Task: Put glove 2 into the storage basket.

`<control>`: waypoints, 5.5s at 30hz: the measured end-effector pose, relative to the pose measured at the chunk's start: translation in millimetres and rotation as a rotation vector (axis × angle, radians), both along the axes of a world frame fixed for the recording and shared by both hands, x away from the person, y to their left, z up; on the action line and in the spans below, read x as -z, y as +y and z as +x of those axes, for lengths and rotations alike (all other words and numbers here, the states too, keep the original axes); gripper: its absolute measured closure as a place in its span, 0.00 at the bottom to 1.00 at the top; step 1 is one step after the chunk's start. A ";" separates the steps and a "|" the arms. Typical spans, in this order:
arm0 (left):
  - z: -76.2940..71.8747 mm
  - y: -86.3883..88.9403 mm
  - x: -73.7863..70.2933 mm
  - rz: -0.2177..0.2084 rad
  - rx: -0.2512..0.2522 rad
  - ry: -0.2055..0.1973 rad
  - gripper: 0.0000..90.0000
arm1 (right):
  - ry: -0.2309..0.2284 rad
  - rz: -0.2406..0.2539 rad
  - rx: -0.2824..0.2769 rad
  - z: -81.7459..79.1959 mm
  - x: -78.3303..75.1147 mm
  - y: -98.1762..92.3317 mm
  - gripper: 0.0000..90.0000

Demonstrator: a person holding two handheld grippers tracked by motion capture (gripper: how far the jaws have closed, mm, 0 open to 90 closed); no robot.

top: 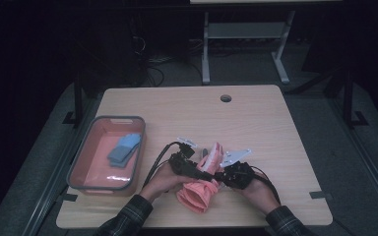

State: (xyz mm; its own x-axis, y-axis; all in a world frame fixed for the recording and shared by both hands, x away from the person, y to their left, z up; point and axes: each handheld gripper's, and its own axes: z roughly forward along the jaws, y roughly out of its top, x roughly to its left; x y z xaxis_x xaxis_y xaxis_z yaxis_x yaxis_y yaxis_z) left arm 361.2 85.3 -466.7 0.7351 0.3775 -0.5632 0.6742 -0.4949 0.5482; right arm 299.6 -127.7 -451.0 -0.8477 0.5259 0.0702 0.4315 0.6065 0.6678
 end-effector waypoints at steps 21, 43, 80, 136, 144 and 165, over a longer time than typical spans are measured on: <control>-0.9 9.1 -18.3 -0.027 -0.008 -0.034 0.63 | -0.028 0.131 0.197 6.2 -6.0 -69.3 0.39; -6.1 31.5 -62.5 -0.060 -0.058 -0.160 0.63 | -0.058 0.026 0.417 30.6 31.1 -83.5 0.08; 2.7 119.7 -132.1 -0.041 -0.203 -0.226 0.61 | -0.060 0.024 0.415 30.7 31.1 -83.7 0.08; 15.1 249.8 -84.6 0.145 -0.529 -0.176 0.61 | -0.058 0.025 0.417 30.7 31.1 -83.3 0.08; 16.1 244.6 -66.1 0.184 -0.513 -0.149 0.61 | -0.059 0.024 0.417 30.7 31.1 -83.4 0.08; 11.2 256.7 -78.6 0.158 -0.564 -0.206 0.15 | -0.059 0.024 0.416 30.7 31.1 -83.4 0.08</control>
